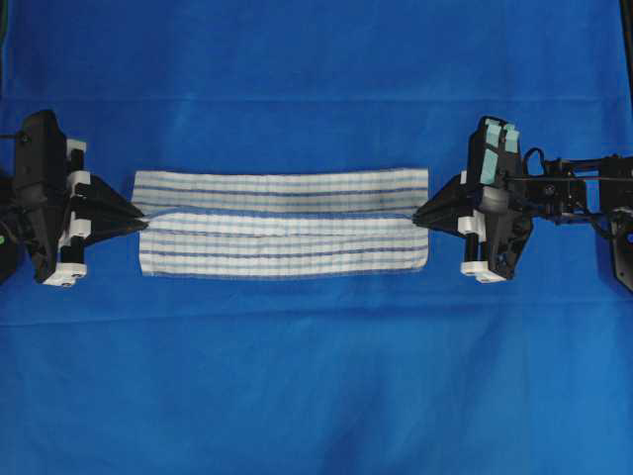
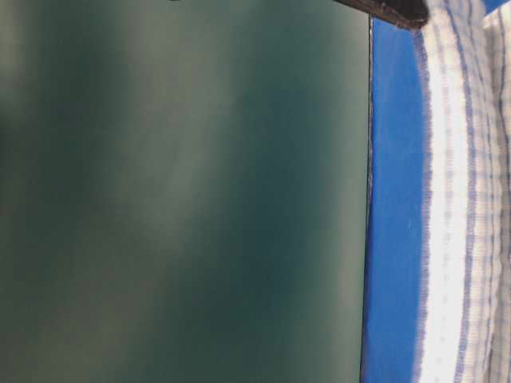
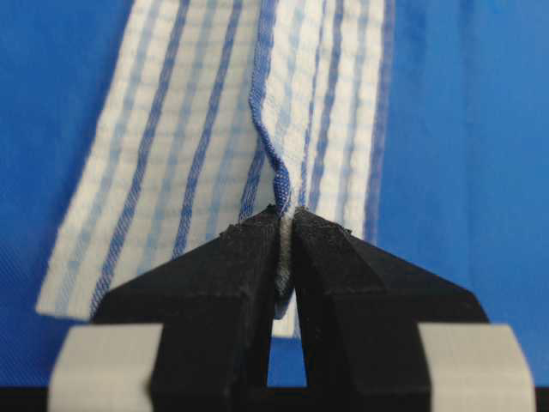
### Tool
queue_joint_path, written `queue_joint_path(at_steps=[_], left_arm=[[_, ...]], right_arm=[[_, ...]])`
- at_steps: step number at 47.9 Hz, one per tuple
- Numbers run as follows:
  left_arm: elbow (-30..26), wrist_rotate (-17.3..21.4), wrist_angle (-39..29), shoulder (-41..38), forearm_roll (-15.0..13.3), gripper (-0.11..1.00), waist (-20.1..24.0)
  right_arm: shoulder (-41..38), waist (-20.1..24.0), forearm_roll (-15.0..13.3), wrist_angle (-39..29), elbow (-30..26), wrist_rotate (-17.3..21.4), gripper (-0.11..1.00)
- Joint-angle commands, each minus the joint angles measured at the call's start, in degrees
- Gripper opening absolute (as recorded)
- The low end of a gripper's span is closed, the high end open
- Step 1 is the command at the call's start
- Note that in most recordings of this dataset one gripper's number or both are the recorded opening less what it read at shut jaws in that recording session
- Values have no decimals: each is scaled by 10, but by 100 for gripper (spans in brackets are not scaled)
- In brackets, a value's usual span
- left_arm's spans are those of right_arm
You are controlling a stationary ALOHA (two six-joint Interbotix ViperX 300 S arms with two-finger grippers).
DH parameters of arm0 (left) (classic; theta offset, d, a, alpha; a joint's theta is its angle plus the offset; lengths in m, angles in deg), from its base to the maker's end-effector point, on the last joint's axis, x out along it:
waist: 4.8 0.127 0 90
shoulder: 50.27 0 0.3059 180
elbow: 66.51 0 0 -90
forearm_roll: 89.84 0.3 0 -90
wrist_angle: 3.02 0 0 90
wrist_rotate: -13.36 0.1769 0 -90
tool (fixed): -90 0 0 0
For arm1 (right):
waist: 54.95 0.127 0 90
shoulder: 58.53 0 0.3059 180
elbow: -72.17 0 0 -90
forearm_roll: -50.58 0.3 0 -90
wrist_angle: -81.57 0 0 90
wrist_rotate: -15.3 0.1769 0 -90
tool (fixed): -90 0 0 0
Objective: Fold the blue towel.
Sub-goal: 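Release the folded edge and move both grippers to the towel's left and right ends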
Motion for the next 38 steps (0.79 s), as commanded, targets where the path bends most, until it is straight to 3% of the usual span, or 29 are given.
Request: queue_joint_path(at_steps=[1, 24, 28, 35, 38], left_arm=[[-2, -4, 7, 0, 1, 3, -4], [12, -27, 41, -1, 0, 6, -15], [11, -32, 44, -1, 0, 20, -22], [9, -32, 42, 2, 1, 59, -30], [6, -25, 41, 4, 0, 72, -30]], right_arm=[[8, 1, 2, 0, -4, 2, 5], [-22, 3, 21, 0, -12, 5, 6], [-22, 6, 22, 0, -14, 5, 9], [-17, 8, 21, 0, -18, 4, 52], [-11, 7, 19, 0, -19, -2, 64]])
